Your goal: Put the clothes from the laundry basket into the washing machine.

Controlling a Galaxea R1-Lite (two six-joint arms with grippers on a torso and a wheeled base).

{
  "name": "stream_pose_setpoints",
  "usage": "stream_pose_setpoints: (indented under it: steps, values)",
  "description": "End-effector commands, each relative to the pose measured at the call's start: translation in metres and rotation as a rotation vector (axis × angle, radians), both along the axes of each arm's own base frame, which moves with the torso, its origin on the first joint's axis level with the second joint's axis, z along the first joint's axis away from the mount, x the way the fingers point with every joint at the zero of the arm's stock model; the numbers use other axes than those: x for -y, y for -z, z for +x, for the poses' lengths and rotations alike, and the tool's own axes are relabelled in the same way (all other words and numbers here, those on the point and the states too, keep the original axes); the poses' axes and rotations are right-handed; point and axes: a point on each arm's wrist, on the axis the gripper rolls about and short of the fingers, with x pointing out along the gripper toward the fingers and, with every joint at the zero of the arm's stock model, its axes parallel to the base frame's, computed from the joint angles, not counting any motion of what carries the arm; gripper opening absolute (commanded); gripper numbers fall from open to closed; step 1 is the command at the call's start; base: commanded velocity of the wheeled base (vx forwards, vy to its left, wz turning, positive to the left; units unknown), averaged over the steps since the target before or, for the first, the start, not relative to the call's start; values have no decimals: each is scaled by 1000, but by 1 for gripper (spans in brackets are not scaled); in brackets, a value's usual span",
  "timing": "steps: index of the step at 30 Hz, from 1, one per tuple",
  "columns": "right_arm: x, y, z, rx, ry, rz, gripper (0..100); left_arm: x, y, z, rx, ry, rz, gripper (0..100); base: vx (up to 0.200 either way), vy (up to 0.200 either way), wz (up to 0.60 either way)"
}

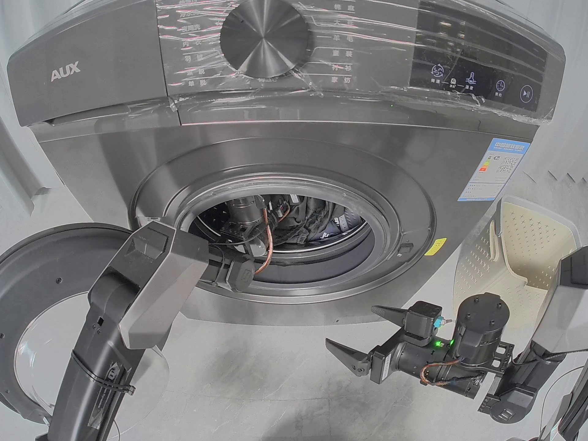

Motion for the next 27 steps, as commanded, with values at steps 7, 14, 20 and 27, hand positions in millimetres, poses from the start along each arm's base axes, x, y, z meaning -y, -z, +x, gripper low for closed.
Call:
stream_pose_setpoints:
  steps: [7,14,20,27]
  values:
    - [0,1,0,-3,-3,-2,100,1,42,6,-133,-15,0,100,0,0,0]
    - [0,1,-1,-4,-5,-3,100,11,34,-28,-292,98,8,100,0,0,0]
    - [0,1,0,-3,0,-2,100,9,33,-32,-293,107,42,100,0,0,0]
    - [0,1,0,-3,0,-2,100,1,14,-48,-295,176,118,100,0,0,0]
